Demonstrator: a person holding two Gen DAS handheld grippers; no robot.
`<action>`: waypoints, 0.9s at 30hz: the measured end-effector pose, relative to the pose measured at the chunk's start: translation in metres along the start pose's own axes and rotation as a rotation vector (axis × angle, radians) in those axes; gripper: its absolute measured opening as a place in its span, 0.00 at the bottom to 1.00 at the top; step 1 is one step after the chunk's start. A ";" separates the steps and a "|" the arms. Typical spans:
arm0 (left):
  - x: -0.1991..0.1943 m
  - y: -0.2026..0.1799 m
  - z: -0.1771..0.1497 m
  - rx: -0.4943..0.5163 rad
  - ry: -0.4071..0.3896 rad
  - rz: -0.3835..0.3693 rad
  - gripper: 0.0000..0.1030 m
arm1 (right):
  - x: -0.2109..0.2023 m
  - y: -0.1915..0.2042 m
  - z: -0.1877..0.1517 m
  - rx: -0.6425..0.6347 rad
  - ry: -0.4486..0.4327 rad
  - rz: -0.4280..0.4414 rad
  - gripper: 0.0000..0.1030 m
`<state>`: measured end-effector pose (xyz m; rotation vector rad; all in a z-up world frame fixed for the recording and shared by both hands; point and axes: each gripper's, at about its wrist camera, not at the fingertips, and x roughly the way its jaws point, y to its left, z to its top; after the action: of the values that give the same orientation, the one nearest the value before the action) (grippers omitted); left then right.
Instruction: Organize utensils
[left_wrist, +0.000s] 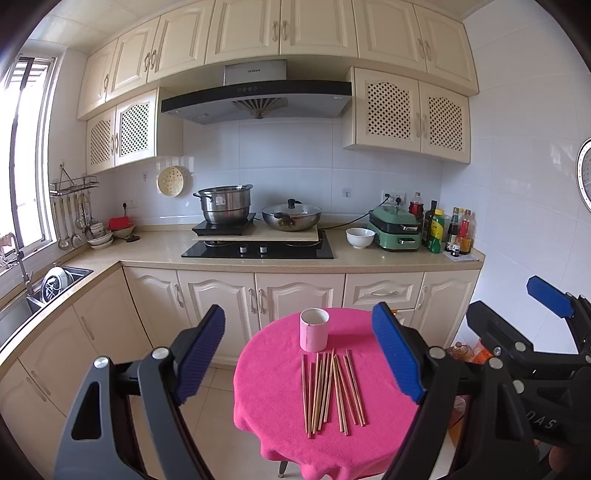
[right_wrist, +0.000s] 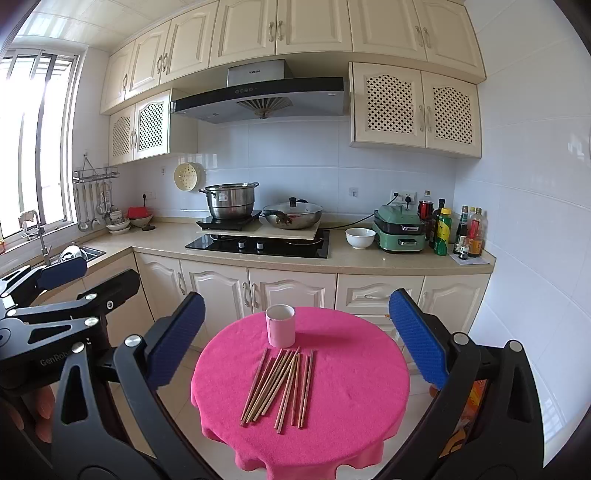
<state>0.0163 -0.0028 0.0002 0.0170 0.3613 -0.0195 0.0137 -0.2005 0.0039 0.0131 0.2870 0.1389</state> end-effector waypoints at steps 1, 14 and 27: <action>0.000 0.000 0.000 -0.001 -0.001 0.001 0.78 | 0.000 0.000 0.000 0.001 0.000 0.001 0.95; 0.002 0.005 -0.005 -0.007 -0.003 -0.001 0.78 | -0.003 0.011 -0.002 -0.014 -0.009 -0.007 0.95; 0.003 0.014 -0.007 -0.002 -0.003 0.005 0.78 | -0.004 0.024 -0.003 -0.014 -0.015 0.025 0.95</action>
<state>0.0168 0.0111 -0.0070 0.0161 0.3587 -0.0141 0.0054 -0.1772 0.0026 0.0039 0.2709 0.1655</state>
